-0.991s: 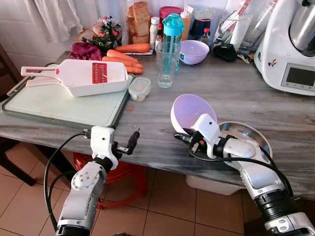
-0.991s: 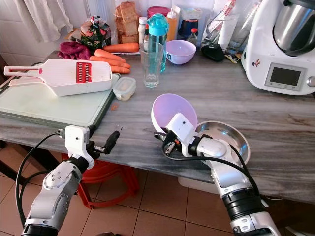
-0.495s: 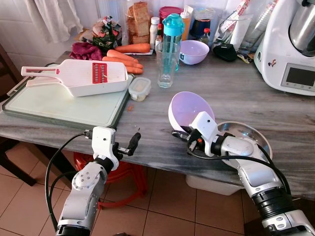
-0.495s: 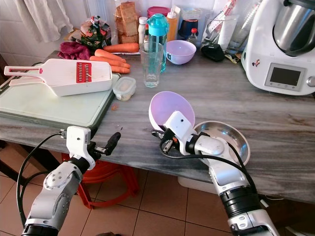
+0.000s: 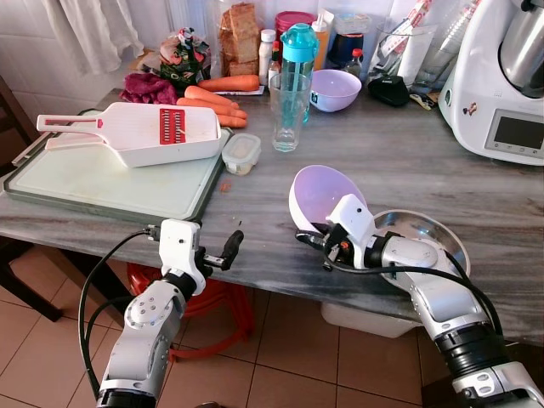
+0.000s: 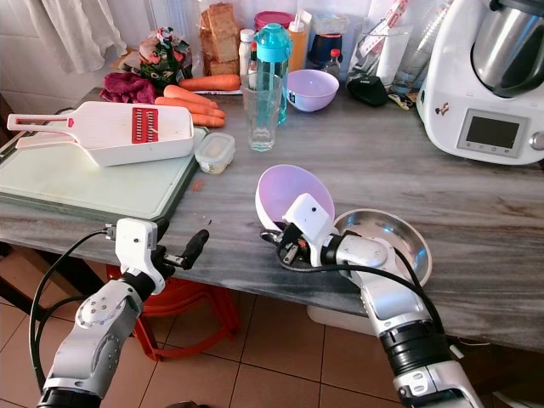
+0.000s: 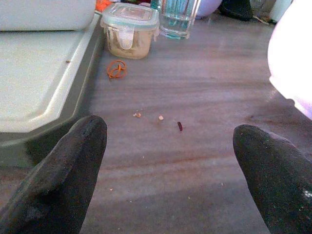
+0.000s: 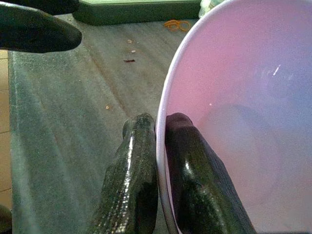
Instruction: Setting the table
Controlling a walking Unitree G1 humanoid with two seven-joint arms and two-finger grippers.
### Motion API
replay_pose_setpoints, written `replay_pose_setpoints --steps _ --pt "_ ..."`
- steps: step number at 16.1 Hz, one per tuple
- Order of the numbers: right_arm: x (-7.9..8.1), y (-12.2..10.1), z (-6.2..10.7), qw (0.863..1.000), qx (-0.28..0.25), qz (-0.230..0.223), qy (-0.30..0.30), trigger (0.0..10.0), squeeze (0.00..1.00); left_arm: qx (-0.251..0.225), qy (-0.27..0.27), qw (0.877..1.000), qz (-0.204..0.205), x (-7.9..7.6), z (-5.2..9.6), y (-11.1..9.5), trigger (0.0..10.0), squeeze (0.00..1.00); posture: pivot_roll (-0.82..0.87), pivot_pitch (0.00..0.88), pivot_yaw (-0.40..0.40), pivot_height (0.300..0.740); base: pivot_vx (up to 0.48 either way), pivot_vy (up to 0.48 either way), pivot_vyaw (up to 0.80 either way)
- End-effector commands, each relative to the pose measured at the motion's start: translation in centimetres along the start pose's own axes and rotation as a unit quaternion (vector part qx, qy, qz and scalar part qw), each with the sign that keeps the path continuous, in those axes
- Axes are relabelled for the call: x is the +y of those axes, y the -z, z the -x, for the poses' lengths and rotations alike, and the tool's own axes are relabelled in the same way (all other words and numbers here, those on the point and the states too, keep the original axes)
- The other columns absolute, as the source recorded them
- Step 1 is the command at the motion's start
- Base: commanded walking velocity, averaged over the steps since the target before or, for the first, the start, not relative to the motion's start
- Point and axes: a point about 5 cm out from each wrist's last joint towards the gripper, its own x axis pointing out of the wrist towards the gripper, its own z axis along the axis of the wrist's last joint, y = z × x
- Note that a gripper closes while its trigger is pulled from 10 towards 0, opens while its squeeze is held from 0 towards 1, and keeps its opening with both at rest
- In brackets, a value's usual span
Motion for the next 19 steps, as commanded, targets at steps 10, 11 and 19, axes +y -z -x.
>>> replay_pose_setpoints --steps 10,11,19 --pt "0.1 -0.3 0.3 0.998 0.026 0.008 -0.054 10.0 1.00 0.014 0.004 1.000 0.016 -0.2 0.1 0.3 10.0 0.00 0.05 0.061 0.001 0.740 0.000 0.000 0.00" --pt "0.5 -0.2 0.3 0.998 0.024 0.003 -0.059 10.0 1.00 0.015 0.001 1.000 0.021 -0.2 0.2 0.4 10.0 0.00 0.05 0.061 0.001 0.740 0.000 0.000 0.00" --pt "-1.1 -2.6 1.0 0.995 -0.056 0.078 0.030 10.0 0.00 0.018 0.001 1.000 0.024 -0.2 0.0 0.3 10.0 0.00 0.05 0.061 0.008 0.740 0.000 0.000 0.00"
